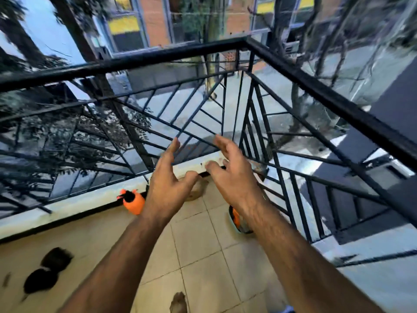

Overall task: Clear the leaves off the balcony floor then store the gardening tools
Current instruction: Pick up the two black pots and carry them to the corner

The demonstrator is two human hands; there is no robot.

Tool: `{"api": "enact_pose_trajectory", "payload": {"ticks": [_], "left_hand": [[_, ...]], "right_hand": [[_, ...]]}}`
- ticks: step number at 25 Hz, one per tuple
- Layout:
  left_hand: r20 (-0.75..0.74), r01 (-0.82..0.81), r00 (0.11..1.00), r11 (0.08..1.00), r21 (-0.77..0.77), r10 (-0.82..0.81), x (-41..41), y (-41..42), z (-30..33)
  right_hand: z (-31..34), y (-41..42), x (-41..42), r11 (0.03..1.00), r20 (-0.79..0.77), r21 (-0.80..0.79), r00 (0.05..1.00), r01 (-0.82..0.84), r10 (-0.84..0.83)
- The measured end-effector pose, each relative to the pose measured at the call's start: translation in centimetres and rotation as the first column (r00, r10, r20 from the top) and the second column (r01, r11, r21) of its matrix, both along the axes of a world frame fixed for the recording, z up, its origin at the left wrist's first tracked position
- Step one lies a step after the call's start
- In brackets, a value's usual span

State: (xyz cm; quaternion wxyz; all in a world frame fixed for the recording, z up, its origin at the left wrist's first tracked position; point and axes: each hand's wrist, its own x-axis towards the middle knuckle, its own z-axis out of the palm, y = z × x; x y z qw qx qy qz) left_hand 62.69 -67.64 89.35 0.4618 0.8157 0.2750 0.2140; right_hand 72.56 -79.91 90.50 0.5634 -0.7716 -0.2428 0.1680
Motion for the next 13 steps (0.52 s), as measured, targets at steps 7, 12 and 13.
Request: {"api": "enact_pose_trajectory", "payload": {"ticks": [7,12,13], "left_hand": [[0.082,-0.028,0.996,0.997,0.069,0.022,-4.7,-2.7,5.7],[0.134,-0.062,0.99,0.993,0.099,0.049,-8.7,-2.7,8.0],[0.143,-0.067,0.988,0.992,0.103,0.052,-9.7,-2.6,8.3]], "right_hand": [[6.0,-2.3,-2.5,0.991,0.081,0.012,0.988,-0.132,0.131],[9.0,-2.9,-6.0,0.984,0.134,0.009,0.975,-0.181,0.178],[9.4,-2.8,-6.9,0.981,0.143,0.004,0.971,-0.193,0.191]]}}
